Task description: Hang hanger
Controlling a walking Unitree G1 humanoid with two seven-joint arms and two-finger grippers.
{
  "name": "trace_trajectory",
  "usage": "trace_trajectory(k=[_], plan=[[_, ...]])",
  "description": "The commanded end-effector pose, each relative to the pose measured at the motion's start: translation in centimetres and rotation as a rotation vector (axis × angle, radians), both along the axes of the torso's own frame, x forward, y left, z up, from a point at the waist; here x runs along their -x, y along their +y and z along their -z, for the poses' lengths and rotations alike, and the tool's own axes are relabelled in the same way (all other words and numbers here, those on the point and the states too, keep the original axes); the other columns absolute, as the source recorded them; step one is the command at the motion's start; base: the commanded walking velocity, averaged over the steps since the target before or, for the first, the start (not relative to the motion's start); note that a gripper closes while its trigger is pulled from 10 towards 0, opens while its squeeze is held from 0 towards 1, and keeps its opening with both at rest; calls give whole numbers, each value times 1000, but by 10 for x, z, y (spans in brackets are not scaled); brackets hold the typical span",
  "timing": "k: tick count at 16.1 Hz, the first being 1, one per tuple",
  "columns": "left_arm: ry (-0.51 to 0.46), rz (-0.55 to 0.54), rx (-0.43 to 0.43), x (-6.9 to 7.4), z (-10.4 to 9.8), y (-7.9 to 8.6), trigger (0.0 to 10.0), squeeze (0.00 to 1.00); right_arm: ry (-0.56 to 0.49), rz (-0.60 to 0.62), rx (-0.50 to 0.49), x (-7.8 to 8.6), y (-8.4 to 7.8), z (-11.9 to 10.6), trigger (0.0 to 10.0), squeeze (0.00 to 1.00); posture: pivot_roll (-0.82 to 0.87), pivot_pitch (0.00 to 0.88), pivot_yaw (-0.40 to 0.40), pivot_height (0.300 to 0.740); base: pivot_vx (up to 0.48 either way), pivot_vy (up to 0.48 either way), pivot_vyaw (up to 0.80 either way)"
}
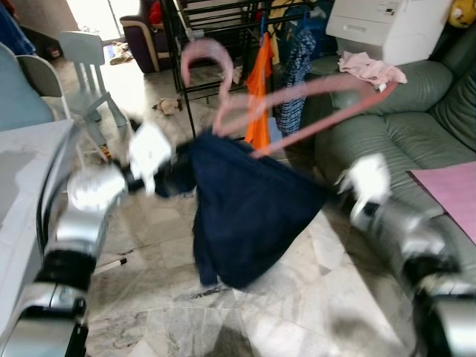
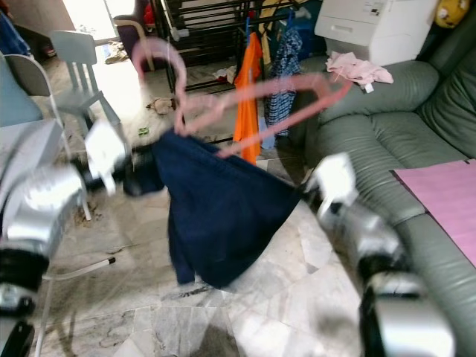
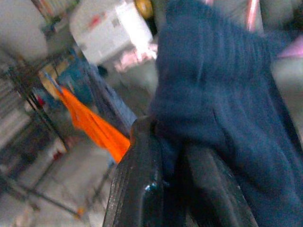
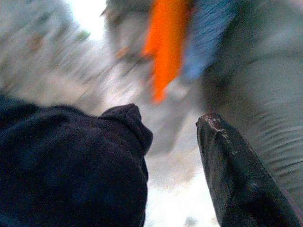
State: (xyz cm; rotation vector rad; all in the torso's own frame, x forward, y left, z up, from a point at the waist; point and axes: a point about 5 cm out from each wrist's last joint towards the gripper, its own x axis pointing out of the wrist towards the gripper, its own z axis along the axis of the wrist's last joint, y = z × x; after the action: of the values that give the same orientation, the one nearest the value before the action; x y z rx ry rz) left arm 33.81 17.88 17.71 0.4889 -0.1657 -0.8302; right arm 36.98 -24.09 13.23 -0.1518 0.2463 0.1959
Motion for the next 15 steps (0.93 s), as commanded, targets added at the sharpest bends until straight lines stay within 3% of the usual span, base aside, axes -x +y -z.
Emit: trace_trajectory(k=[1,2,4,6,9,11,12,15], plan=[[-20,-84,-4,2,0,23,0,0,-79,152,5,-4,-24,-22,0,0,-117,0,55,740,0,0,0],[28,-100,-6,5,13,27,0,0,-163,235,-23,-11,-30,-45,0,0,-124,0,54,740,0,0,0],[80,-90,-34,12,30,26,0,0,-260,285,-30,-18,-33,-73,0,0,-124,0,49,740,0,0,0],[119,-97,-49,16,44,28,0,0,-311,296,-34,-22,-33,-87,0,0,-124,0,45,740,0,0,0],[157,-121,-66,19,59,31,0,0,-358,304,-41,-24,-32,-97,0,0,-128,0,42,740,0,0,0],[159,-110,-121,21,65,29,0,0,-371,298,-37,-25,-30,-101,0,0,-129,0,43,740,0,0,0],[153,-139,-170,19,68,30,0,0,-375,289,-38,-27,-28,-103,0,0,-129,0,43,740,0,0,0],[151,-265,-168,7,73,26,0,0,-384,259,-46,-31,-16,-106,0,0,-133,0,48,740,0,0,0]])
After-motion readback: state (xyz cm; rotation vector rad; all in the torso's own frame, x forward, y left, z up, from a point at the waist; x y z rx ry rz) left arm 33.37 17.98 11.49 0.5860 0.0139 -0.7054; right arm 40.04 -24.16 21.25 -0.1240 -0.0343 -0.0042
